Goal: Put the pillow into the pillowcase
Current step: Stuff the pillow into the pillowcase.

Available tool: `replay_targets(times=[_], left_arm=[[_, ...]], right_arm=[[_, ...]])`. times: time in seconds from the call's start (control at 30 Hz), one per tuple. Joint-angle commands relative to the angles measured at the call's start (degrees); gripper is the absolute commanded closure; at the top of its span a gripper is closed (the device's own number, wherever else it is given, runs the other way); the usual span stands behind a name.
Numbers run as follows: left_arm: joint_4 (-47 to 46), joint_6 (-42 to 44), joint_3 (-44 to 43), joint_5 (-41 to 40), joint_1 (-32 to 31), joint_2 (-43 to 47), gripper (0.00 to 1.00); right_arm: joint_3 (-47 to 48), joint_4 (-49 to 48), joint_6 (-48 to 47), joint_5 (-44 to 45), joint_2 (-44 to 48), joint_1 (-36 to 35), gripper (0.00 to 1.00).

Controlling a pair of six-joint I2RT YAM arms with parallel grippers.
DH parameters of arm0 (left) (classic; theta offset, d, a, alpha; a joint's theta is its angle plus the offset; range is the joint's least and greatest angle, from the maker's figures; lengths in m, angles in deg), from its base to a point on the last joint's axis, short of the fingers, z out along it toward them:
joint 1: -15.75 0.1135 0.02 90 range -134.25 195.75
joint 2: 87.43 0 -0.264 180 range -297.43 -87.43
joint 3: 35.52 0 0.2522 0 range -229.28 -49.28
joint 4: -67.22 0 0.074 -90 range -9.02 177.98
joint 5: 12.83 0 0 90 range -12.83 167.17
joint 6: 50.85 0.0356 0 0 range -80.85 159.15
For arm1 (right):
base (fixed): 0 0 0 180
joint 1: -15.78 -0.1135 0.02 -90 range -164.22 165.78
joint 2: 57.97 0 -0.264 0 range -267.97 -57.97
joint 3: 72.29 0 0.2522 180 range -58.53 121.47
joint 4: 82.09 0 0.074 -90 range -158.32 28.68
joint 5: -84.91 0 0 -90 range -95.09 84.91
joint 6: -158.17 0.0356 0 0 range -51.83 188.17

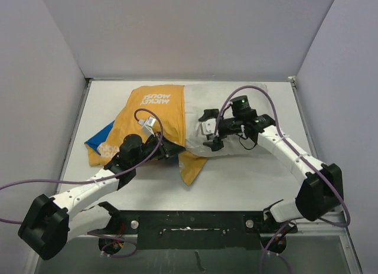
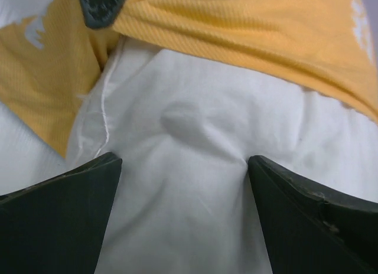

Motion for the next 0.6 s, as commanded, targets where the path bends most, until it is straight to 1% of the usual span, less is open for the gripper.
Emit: replay_targets(times=[0.0, 0.07, 0.1, 0.13, 0.17, 0.2, 0.23, 0.27, 0.33, 0.37, 0.43, 0.5, 0.57], left_arm=[[-0.72, -1.61, 1.96, -0.32, -1.26, 5.82, 1.0], [-0.66, -2.32, 2.67, -1.13, -1.73, 6.58, 1.0], [-0.5, -2.56, 2.97, -1.57, -2.07, 6.87, 1.0], [-0.39, -2.81, 3.13, -2.19, -2.49, 7.07, 1.0], [-0.21, -3.01, 3.25, -3.33, -2.99, 7.04, 1.0], [0.0, -3.19, 3.23, -4.28, -3.69, 6.97, 0.99], [0.34, -3.43, 3.2, -5.5, -4.72, 6.83, 0.95], [0.71, -3.56, 3.13, -7.0, -5.86, 6.33, 0.9], [1.11, -3.39, 2.94, -10.12, -9.52, 5.42, 0.79], [1.48, -3.03, 2.86, -11.95, -11.25, 5.03, 0.76], [2.03, -2.13, 2.95, -15.76, -13.84, 4.03, 0.75], [2.3, -1.61, 3.54, -18.83, -14.42, 3.1, 0.81], [2.85, -0.49, 3.97, -21.63, -14.39, 2.58, 0.9]], right_arm=[[-4.09, -11.88, 0.02, 7.05, -6.5, -4.82, 0.1], [-5.17, -18.14, 5.2, 10.7, -9.33, -6.88, 0.2], [-5.69, -20.62, 8.54, 11.35, -10.55, -7.58, 0.27], [-6.4, -22.77, 11.71, 11.25, -11.56, -8.2, 0.37], [-7.22, -24.89, 15.19, 11.61, -12.52, -9.14, 0.52], [-8.13, -27.61, 18.79, 12.54, -13.27, -10.08, 0.69], [-8.91, -30.31, 22.62, 13.63, -14.13, -10.56, 0.86], [-9.26, -32.52, 26.45, 14.83, -14.94, -10.8, 0.98], [-8.5, -35.64, 34.84, 17.69, -16.71, -10.83, 1.0], [-7.97, -36.53, 38.65, 18.51, -17.3, -10.77, 1.0], [-7.99, -38.89, 45.4, 18.84, -17.76, -10.79, 1.0], [-7.94, -40.23, 50.0, 18.0, -18.0, -10.89, 1.0], [-8.15, -41.57, 53.6, 17.35, -17.82, -10.9, 1.0]])
